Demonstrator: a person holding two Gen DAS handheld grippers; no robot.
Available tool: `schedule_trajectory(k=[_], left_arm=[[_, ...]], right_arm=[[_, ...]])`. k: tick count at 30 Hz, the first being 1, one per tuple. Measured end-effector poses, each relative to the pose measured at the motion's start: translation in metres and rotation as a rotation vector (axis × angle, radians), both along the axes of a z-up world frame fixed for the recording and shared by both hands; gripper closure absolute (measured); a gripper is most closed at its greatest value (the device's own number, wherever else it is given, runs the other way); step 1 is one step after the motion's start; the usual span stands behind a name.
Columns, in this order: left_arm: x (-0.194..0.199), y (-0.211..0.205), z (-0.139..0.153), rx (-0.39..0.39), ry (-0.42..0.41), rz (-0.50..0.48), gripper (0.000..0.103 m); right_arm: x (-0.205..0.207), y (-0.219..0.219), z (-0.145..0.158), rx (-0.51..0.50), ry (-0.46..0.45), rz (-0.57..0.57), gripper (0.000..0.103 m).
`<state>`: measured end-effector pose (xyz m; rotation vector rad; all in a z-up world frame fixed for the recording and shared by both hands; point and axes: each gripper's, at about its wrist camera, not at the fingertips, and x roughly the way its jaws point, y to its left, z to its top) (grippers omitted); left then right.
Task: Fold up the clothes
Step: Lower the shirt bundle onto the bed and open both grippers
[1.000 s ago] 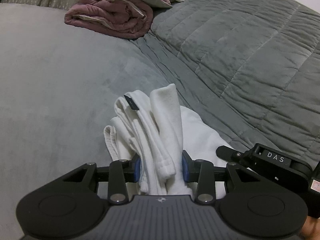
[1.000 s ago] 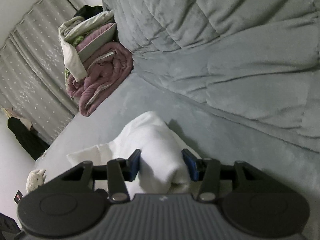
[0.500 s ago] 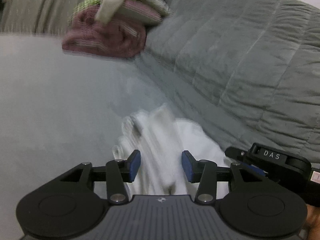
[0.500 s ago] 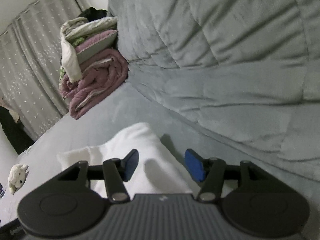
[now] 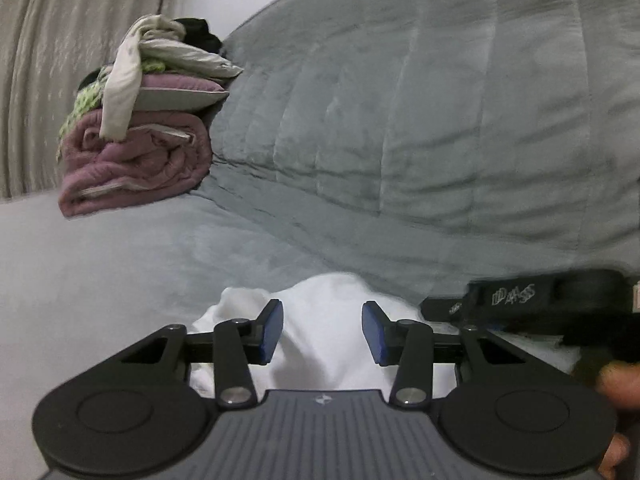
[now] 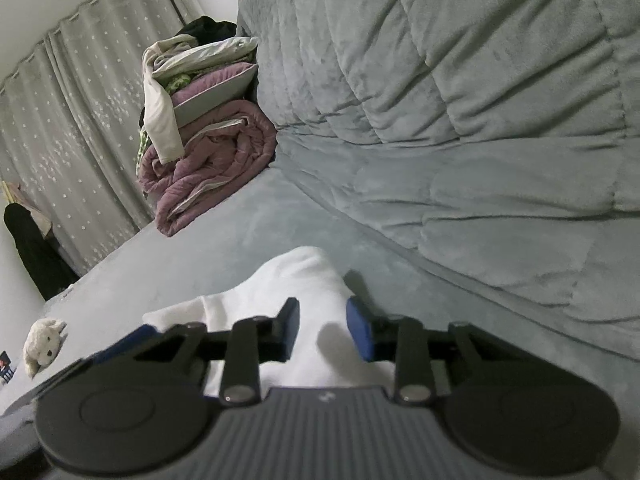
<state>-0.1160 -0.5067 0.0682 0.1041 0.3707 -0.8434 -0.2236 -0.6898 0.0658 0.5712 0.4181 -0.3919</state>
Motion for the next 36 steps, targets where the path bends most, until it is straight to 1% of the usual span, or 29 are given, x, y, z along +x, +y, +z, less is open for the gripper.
schedule_trajectory(k=[2, 5, 8, 11, 14, 15, 16, 19, 25, 32, 34, 36], left_arm=[[0.004, -0.004, -0.008, 0.053, -0.012, 0.036, 0.063], [0.009, -0.004, -0.018, 0.092, -0.005, 0.053, 0.067], [0.008, -0.004, -0.027, 0.114, -0.023, 0.049, 0.066], [0.009, -0.001, -0.034, 0.108, -0.015, 0.051, 0.066], [0.015, 0.007, -0.037, 0.075, 0.032, 0.063, 0.067], [0.017, 0.01, -0.038, 0.06, 0.052, 0.07, 0.071], [0.018, 0.011, -0.039, 0.058, 0.053, 0.072, 0.073], [0.021, 0.015, -0.042, 0.055, 0.055, 0.077, 0.073], [0.024, 0.018, -0.04, 0.047, 0.079, 0.074, 0.073], [0.024, 0.02, -0.043, 0.036, 0.094, 0.087, 0.073], [0.023, 0.02, -0.043, 0.034, 0.096, 0.092, 0.073], [0.023, 0.02, -0.044, 0.033, 0.096, 0.094, 0.073]], right_arm=[[0.0, 0.0, -0.002, -0.002, 0.006, 0.001, 0.076], [0.002, 0.0, -0.004, -0.006, 0.017, 0.009, 0.076], [0.006, 0.005, -0.007, -0.031, 0.047, 0.026, 0.076], [0.008, 0.008, -0.011, -0.053, 0.073, 0.037, 0.076], [0.009, 0.007, -0.016, -0.044, 0.082, 0.039, 0.077], [0.009, 0.007, -0.017, -0.044, 0.087, 0.038, 0.08], [0.01, 0.007, -0.017, -0.055, 0.096, 0.037, 0.081], [0.013, 0.01, -0.019, -0.087, 0.122, 0.04, 0.081], [0.014, 0.011, -0.017, -0.099, 0.137, 0.04, 0.081], [0.017, 0.011, -0.016, -0.11, 0.143, 0.043, 0.081], [0.016, 0.014, -0.013, -0.135, 0.131, 0.041, 0.081], [0.014, 0.014, -0.009, -0.127, 0.093, 0.04, 0.078]])
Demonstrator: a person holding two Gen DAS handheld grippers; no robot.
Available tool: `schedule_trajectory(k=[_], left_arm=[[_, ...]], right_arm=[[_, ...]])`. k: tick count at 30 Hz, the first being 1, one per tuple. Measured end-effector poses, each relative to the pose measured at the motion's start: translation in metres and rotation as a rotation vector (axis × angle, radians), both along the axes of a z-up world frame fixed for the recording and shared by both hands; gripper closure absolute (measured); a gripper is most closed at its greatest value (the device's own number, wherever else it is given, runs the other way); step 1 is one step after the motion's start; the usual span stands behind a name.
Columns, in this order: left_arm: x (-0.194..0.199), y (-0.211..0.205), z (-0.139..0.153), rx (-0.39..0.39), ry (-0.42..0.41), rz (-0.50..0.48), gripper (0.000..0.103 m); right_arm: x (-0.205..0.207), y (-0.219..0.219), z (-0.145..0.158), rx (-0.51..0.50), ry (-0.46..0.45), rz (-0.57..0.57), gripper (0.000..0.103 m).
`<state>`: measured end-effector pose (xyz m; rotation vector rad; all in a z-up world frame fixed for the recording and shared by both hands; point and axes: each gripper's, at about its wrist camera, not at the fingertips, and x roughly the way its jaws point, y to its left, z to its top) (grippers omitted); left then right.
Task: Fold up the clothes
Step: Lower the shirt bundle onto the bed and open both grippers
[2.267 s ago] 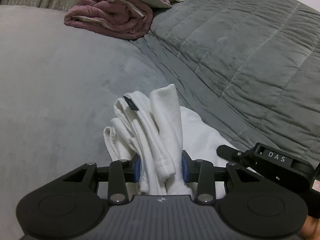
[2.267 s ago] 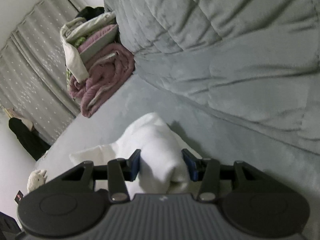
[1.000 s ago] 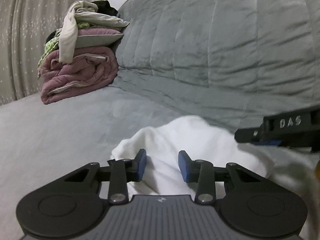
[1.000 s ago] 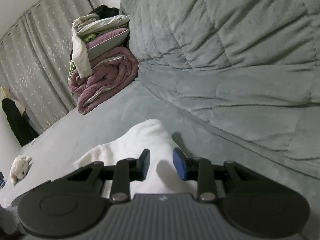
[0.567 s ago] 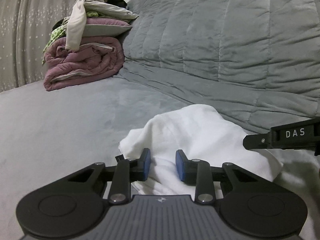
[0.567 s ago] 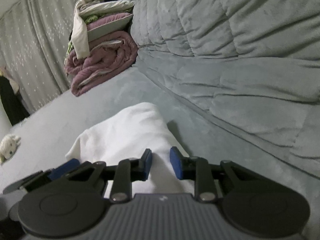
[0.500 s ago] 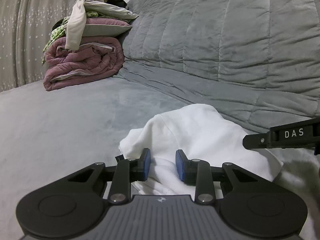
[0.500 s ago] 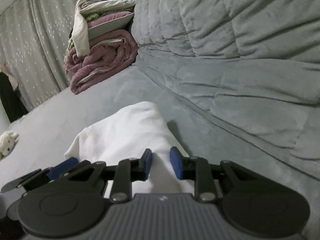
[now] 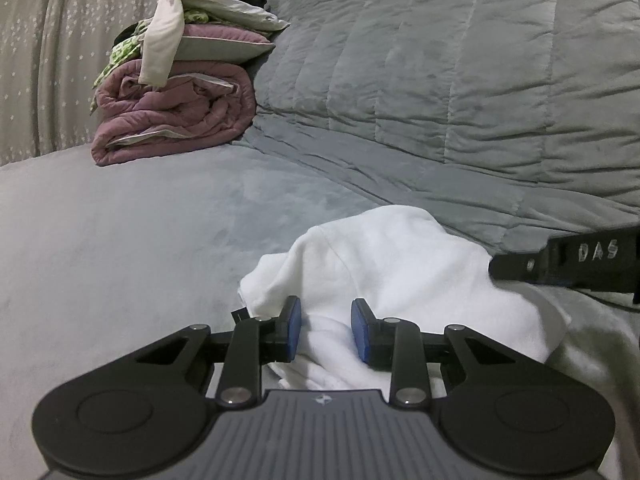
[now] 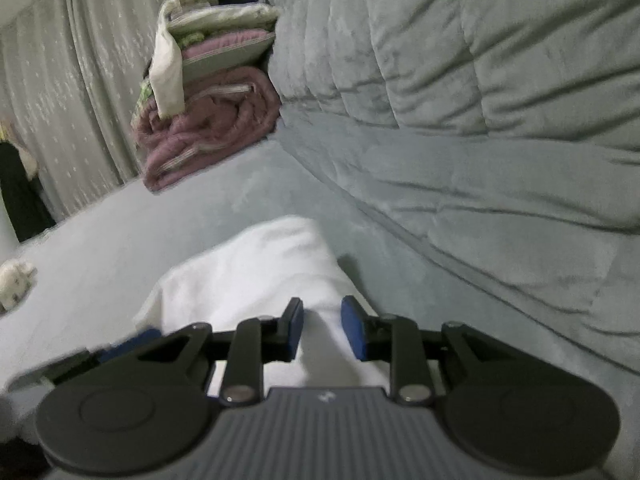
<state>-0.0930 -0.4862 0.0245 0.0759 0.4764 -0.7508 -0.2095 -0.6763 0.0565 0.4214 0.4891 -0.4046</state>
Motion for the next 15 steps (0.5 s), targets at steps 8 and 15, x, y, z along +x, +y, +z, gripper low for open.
schedule_trajectory(k=[8, 15], left_arm=[[-0.001, 0.002, -0.001, -0.006, 0.002, 0.01, 0.073], [0.001, 0.003, -0.001, -0.007, 0.007, 0.007, 0.073]], right_arm=[[0.02, 0.011, 0.01, -0.048, -0.088, 0.038, 0.078], [0.055, 0.015, -0.015, -0.029, 0.024, 0.029, 0.08]])
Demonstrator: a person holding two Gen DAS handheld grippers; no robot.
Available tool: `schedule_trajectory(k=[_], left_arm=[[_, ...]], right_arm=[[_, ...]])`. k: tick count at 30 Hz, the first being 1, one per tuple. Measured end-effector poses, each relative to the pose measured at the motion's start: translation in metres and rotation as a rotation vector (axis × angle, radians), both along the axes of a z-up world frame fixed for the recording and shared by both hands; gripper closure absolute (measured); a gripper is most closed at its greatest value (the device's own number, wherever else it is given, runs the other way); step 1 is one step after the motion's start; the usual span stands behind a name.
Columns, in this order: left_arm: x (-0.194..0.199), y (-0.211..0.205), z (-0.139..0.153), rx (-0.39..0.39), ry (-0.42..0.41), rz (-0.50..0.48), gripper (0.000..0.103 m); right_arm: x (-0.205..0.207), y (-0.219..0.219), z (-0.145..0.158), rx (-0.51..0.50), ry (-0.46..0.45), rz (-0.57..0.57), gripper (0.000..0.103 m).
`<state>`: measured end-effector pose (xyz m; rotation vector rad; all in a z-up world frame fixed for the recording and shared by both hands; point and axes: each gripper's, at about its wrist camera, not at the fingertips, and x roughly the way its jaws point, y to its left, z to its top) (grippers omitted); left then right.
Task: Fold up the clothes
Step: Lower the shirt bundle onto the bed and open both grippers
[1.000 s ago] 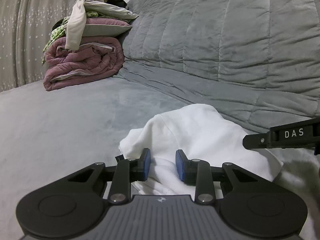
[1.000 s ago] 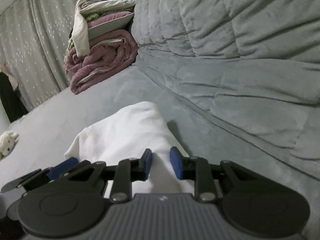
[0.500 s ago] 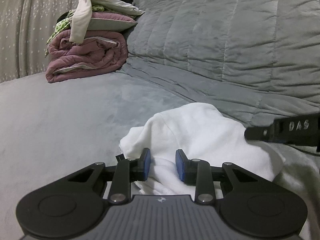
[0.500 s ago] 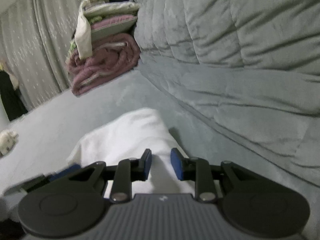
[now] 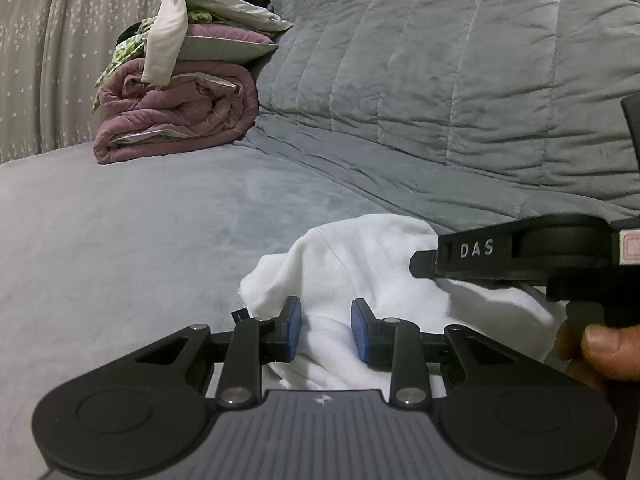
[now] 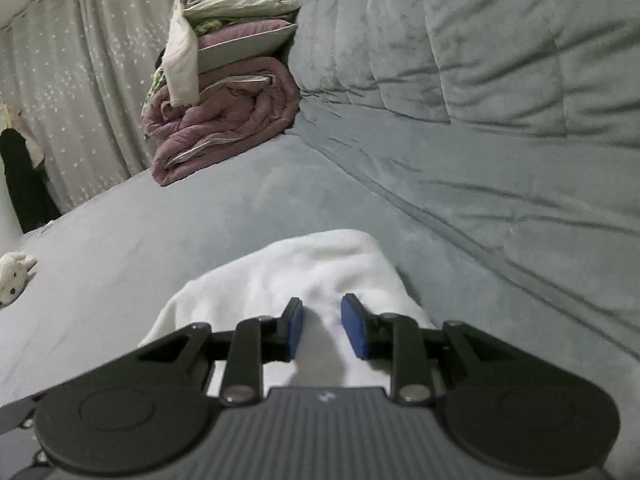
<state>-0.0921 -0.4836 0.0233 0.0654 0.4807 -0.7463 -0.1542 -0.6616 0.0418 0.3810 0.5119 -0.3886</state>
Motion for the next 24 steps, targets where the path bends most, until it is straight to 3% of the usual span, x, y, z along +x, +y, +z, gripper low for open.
schedule_trajectory(k=[7, 10, 13, 20, 24], left_arm=[[0.007, 0.005, 0.011, -0.013, 0.042, -0.038, 0.073], [0.016, 0.017, 0.025, -0.103, 0.104, -0.051, 0.073], [0.02, 0.018, 0.031, -0.119, 0.092, -0.045, 0.072], [0.02, 0.016, 0.015, -0.072, 0.081, -0.027, 0.072], [0.017, 0.014, 0.012, -0.047, 0.064, -0.018, 0.072]], right_arm=[[-0.007, -0.002, -0.001, 0.019, -0.031, 0.003, 0.08], [-0.016, -0.005, 0.012, 0.05, -0.071, -0.013, 0.077], [-0.037, -0.006, 0.029, 0.07, -0.13, -0.036, 0.074], [-0.051, 0.009, 0.027, 0.0, 0.028, -0.004, 0.075], [-0.061, 0.011, 0.022, 0.035, 0.043, 0.016, 0.075]])
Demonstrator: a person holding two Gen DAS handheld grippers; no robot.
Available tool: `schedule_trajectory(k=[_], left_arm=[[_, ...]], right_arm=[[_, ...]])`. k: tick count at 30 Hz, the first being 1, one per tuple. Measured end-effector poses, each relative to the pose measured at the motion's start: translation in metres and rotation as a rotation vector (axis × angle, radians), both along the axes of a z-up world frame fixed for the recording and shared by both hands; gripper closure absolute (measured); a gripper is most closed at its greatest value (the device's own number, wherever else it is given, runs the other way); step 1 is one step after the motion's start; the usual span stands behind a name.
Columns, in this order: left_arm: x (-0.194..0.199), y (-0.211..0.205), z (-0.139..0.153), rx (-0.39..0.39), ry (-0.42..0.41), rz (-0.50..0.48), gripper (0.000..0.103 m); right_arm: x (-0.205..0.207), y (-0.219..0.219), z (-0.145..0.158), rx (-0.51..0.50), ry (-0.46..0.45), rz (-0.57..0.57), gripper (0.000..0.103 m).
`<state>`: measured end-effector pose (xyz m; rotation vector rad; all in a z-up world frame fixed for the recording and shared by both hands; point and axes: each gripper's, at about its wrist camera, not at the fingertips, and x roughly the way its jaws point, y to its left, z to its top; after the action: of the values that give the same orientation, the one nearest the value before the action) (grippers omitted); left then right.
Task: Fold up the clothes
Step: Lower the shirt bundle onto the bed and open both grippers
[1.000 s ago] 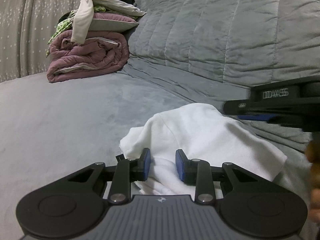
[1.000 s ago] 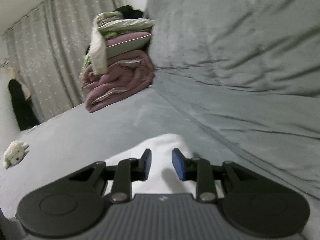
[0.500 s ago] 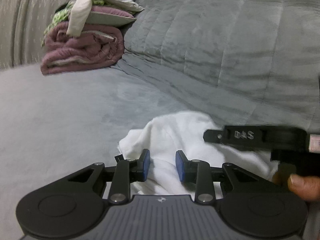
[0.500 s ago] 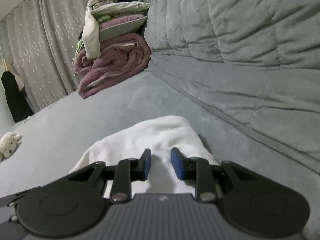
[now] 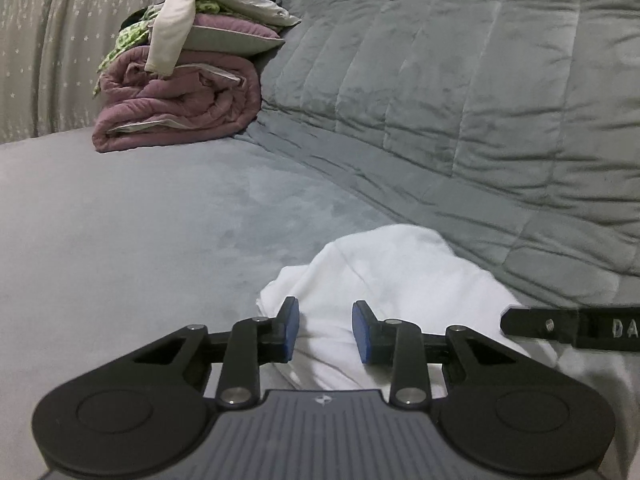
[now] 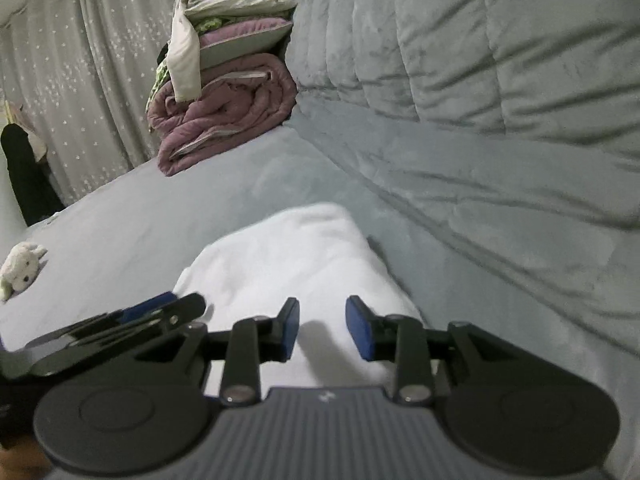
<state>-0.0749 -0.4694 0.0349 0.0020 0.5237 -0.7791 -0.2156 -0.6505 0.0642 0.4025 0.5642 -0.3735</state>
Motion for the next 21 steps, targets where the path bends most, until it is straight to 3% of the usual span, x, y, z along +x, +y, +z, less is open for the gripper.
schedule_trajectory(k=[5, 10, 17, 21], left_arm=[[0.002, 0.0, 0.001, 0.005, 0.015, 0.005, 0.072], [0.003, -0.001, 0.002, 0.01, 0.03, 0.01, 0.072], [-0.004, 0.014, 0.019, -0.026, 0.032, 0.029, 0.073], [-0.03, 0.034, 0.029, -0.07, -0.022, -0.038, 0.073]], right_arm=[[-0.001, -0.007, -0.012, 0.058, 0.014, -0.001, 0.081], [0.004, -0.003, -0.012, 0.023, 0.025, 0.007, 0.081], [-0.009, 0.004, 0.002, 0.0, -0.031, -0.004, 0.064], [-0.018, 0.008, 0.012, -0.01, -0.045, -0.029, 0.061]])
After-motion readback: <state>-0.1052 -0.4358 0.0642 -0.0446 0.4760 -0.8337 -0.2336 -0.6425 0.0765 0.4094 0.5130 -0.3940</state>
